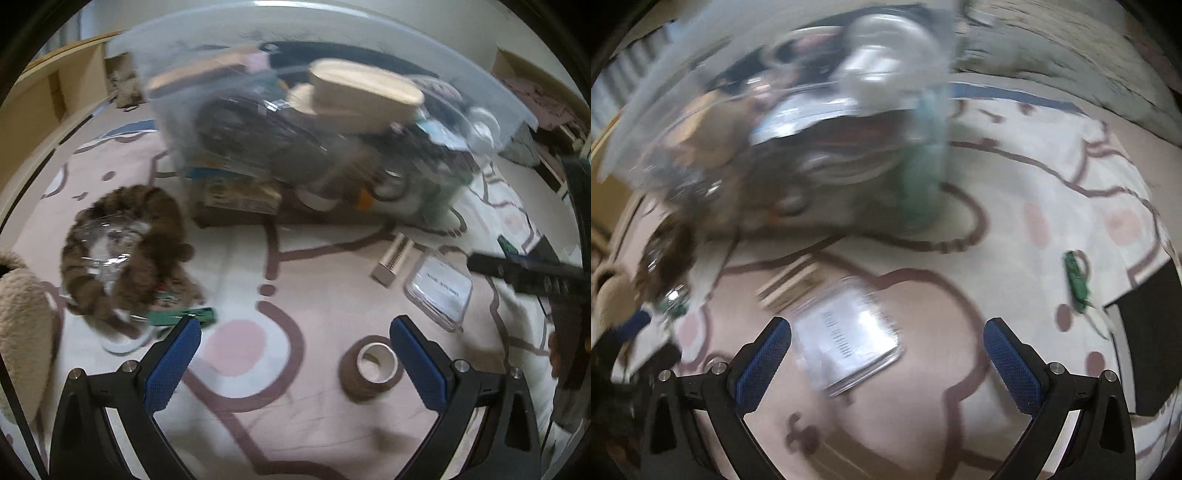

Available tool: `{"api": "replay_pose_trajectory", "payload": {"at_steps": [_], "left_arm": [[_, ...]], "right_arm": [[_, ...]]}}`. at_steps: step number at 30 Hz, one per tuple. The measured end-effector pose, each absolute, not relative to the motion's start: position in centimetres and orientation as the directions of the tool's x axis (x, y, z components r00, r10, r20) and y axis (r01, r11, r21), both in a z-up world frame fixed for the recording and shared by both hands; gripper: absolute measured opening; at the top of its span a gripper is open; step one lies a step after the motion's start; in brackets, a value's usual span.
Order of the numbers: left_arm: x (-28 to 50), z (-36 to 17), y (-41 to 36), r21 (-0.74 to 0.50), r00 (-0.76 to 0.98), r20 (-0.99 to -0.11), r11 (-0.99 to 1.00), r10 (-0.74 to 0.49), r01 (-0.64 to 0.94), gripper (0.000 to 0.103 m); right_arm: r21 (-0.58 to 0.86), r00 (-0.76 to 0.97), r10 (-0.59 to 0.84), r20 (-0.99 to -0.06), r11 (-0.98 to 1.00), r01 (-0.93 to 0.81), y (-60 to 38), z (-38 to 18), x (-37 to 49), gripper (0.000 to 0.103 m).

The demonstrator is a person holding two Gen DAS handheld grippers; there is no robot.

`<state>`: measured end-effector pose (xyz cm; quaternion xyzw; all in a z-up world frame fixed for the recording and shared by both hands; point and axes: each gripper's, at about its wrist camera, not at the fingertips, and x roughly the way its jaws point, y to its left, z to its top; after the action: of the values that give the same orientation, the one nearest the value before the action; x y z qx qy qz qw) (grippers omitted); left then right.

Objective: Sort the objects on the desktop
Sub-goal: 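Lower both tools toward the tape roll and clear case on the blanket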

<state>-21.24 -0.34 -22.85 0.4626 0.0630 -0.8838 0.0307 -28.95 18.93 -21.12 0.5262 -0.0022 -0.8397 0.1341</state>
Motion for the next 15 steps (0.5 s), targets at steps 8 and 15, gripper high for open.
{"api": "replay_pose_trajectory", "payload": {"at_steps": [8,15], "left_arm": [[-21.8,-25.0,1.3,-0.061,-0.527,-0.849,-0.997,0.029,0.042,0.103],[-21.2,-25.2,2.3,-0.061,-0.547,-0.833,-0.997,0.079,-0.051,0.103]], "right_arm": [[0.127,-0.393,-0.164,-0.905,-0.985,0.119,18.8,-22.9,-32.1,0.103],[0.096,-0.333,-0.125,-0.934,-0.990,0.105,16.7,-25.2,-34.1,0.103]]}}
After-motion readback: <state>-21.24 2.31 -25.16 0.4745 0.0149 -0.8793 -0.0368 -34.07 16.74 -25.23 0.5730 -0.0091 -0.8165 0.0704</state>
